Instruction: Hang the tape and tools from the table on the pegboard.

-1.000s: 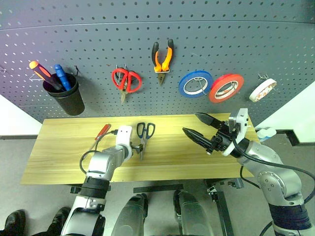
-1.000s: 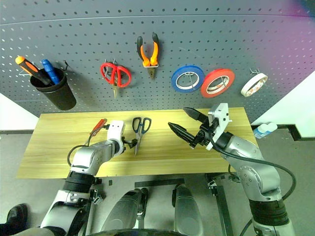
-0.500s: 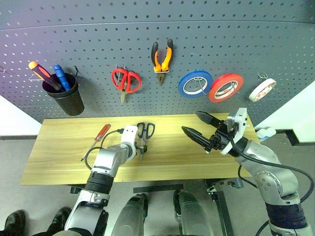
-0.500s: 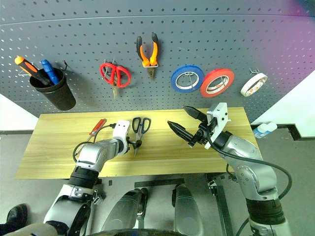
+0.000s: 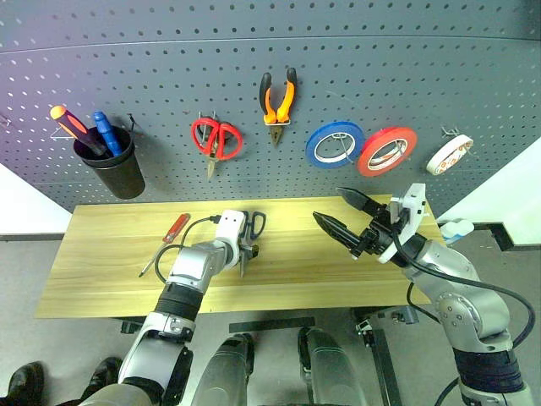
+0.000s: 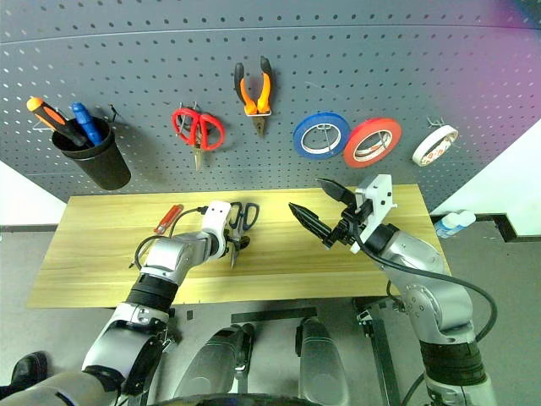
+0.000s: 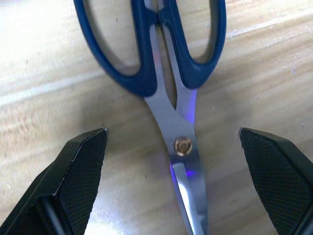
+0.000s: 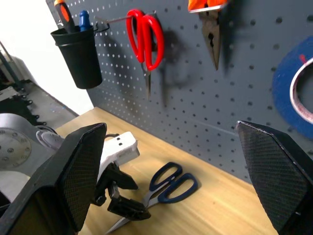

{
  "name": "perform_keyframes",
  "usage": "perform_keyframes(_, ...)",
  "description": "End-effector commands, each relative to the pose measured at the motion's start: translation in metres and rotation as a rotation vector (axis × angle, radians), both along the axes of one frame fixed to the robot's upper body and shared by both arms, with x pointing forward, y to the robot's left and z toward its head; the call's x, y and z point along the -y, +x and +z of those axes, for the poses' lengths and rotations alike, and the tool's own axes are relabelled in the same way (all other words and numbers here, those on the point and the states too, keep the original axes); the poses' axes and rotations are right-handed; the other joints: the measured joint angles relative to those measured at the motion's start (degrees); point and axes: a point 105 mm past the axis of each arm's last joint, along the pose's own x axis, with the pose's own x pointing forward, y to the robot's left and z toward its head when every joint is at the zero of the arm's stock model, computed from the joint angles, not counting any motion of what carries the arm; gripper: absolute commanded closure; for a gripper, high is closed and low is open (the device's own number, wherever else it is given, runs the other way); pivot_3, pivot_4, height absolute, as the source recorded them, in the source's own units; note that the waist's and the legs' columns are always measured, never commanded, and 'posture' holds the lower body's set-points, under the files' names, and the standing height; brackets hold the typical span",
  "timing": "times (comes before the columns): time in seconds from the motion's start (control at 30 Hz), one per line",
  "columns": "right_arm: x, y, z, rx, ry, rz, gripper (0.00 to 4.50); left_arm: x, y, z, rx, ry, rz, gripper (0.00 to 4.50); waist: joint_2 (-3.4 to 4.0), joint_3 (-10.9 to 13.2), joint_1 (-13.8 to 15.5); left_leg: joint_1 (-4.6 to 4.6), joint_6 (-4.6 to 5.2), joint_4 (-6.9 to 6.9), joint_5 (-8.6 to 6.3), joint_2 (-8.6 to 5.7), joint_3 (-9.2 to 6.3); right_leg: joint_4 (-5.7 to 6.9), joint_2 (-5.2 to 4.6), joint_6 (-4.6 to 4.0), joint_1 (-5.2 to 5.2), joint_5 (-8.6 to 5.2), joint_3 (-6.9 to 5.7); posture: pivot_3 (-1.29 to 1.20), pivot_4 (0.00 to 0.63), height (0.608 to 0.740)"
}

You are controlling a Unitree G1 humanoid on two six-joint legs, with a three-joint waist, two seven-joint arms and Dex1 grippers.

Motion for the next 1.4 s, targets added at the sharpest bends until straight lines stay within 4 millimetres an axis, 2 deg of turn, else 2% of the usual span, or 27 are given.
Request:
perform_keyframes(0.03,-0.001,-0.003,0.016,0.062,0.006,-0.006,0.04,0.0,-0.007,-0.014,-0.063,-0.005,-0.002,0.0,0.0,0.0,-0.01,0.01,0.0,0.0,0.0,0.0,0.0,0.0,0.0,0.0,0.01,0.0,0.0,-0.17,0.257,0.74)
perform_keyframes(0.1,0.0,-0.002,0.017,0.067,0.007,-0.016,0.04,0.001,-0.009,-0.017,-0.078,-0.017,0.004,0.0,0.01,0.0,-0.03,0.01,0.0,0.0,0.0,0.0,0.0,0.0,0.0,0.0,0.01,0.0,0.0,-0.17,0.257,0.74)
perform_keyframes(0.2,0.001,-0.001,0.017,0.074,0.0,-0.019,0.0,-0.001,-0.011,-0.019,-0.097,-0.021,0.013,0.54,0.01,-0.01,-0.13,0.02,0.0,0.01,0.0,0.0,0.0,0.0,0.0,0.01,0.02,0.01,0.0,-0.17,0.26,0.74)
perform_keyframes(0.53,0.004,0.002,0.014,0.074,0.007,-0.025,0.0,-0.003,-0.015,-0.023,-0.131,-0.034,0.038,3.91,0.01,-0.01,-0.69,0.02,0.01,0.01,0.0,-0.01,0.0,-0.01,-0.01,0.01,0.04,0.0,0.0,-0.16,0.269,0.74)
perform_keyframes(0.87,0.002,0.0,0.01,0.053,0.01,-0.008,0.0,-0.002,-0.016,-0.022,-0.14,-0.074,0.072,3.99,0.0,0.0,-1.36,0.07,0.01,0.01,0.0,0.0,0.0,0.02,0.0,0.02,0.06,0.01,0.0,-0.16,0.274,0.74)
perform_keyframes(1.03,0.003,-0.011,-0.009,-0.03,-0.03,0.075,0.0,-0.007,-0.015,-0.02,-0.116,-0.062,0.093,3.99,-0.02,0.01,-1.31,0.06,0.01,-0.01,-0.01,0.0,0.0,-0.01,0.0,0.03,0.07,0.0,0.0,-0.15,0.274,0.74)
perform_keyframes(1.17,0.009,-0.023,-0.022,-0.073,-0.09,0.147,0.0,-0.006,-0.017,-0.02,-0.113,-0.066,0.084,3.99,-0.03,0.02,-1.35,0.06,0.02,0.0,-0.01,0.0,0.01,-0.01,0.0,0.03,0.07,0.0,0.0,-0.15,0.275,0.74)
perform_keyframes(1.4,0.034,-0.023,-0.036,-0.06,-0.253,0.15,0.0,-0.009,-0.014,-0.017,-0.087,-0.058,0.095,3.99,-0.08,0.05,-1.31,0.07,0.02,0.02,-0.01,0.01,0.04,-0.01,0.0,0.23,0.09,-0.11,0.0,-0.15,0.275,0.74)
